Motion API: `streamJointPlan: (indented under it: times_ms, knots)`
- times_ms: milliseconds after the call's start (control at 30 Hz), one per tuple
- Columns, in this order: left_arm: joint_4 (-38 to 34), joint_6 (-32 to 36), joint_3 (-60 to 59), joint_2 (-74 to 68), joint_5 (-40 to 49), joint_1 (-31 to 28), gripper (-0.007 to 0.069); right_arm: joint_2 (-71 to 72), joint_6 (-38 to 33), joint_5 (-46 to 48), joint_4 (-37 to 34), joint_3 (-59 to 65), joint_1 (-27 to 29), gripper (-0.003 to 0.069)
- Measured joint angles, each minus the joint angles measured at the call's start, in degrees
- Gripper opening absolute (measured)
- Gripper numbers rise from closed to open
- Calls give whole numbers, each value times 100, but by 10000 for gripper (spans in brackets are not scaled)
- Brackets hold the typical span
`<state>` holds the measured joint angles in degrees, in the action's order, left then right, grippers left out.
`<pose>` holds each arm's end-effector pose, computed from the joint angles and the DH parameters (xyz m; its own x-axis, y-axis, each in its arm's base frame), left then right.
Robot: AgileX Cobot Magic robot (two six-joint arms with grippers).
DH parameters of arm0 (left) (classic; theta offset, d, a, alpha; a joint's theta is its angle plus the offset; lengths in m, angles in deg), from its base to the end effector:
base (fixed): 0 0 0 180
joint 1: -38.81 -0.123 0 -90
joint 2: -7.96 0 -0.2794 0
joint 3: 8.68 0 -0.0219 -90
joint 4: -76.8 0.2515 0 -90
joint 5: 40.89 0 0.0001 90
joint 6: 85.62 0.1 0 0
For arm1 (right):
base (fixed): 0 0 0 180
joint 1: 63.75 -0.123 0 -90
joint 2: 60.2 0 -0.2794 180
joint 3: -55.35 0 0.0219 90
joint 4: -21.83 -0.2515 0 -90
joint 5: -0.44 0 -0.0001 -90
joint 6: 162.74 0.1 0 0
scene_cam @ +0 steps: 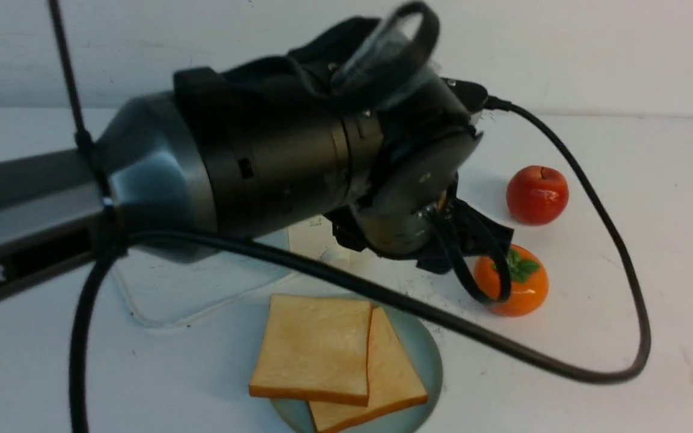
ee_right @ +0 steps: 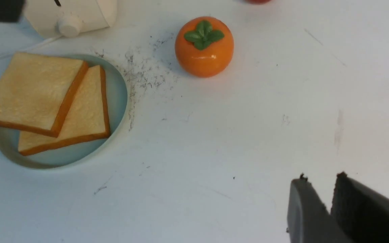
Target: Take toasted bread from bread machine on white table place on plate.
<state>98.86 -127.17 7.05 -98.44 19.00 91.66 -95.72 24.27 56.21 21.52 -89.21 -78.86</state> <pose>0.2553 -0.2831 0.3292 -0.7727 0.2355 -0.5894 0.3058 0.9519 -0.0206 0.0803 0.0221 0.3282 -0.6059 -0.0340 -0.7948 -0.1899 0.9764 0.1029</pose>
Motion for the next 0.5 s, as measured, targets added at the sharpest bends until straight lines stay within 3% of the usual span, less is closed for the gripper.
streamJointPlan:
  times_ms: [33, 133, 200, 367, 500]
  knots:
    - [17, 63, 15, 43, 167, -19, 246, 0, 0, 45, 0, 0, 0, 134]
    - [65, 182, 2, 179, 882, -211, 60, 0, 0, 180, -18, 0, 0, 137]
    - [96, 196, -197, 239, 1002, -428, -14, 0, 0, 216, -35, 0, 0, 139]
    - [-98, 207, -797, 311, 1045, -761, -14, 0, -18, 476, -113, 0, 0, 139]
    - [-326, 207, -967, 561, 1052, -824, -14, 89, -200, 1272, -141, 5, 0, 102]
